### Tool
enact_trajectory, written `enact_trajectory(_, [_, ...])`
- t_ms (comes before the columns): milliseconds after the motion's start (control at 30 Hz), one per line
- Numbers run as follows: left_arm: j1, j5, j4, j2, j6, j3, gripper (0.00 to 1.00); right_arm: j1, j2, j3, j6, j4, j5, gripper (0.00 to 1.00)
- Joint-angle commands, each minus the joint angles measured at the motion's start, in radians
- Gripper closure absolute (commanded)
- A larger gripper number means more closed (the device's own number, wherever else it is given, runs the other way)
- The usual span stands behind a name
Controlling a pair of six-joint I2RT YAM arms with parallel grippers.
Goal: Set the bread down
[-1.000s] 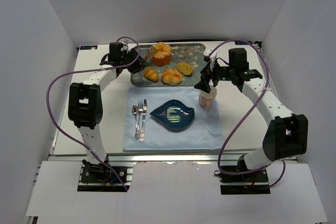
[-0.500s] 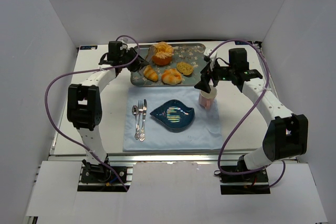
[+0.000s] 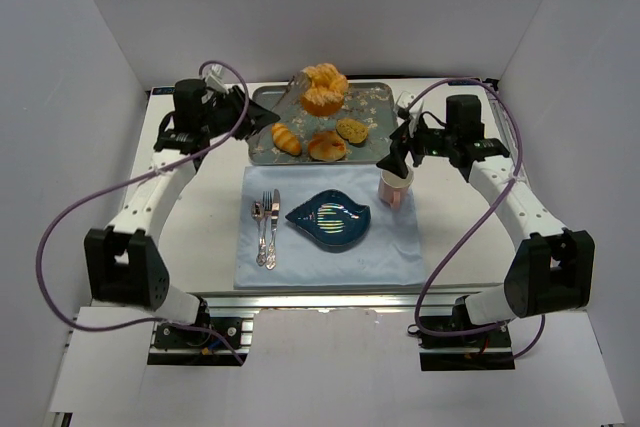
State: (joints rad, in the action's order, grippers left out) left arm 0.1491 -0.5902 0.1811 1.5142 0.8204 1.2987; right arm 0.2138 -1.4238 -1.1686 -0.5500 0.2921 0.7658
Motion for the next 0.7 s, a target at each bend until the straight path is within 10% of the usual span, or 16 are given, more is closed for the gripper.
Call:
enact_trajectory(0, [0.011,-0.085,0.130,-0.148,-0.004,-0.091,1.00,-0.021,0.040,0.017,0.038,-0.084,0.004,0.10])
enact_trajectory(667, [0.136,-0.126,0.509,-0.488,-0.023,-0.396,0.92,-0.036,0.011,0.017,0.102,-0.105,0.020,0.11])
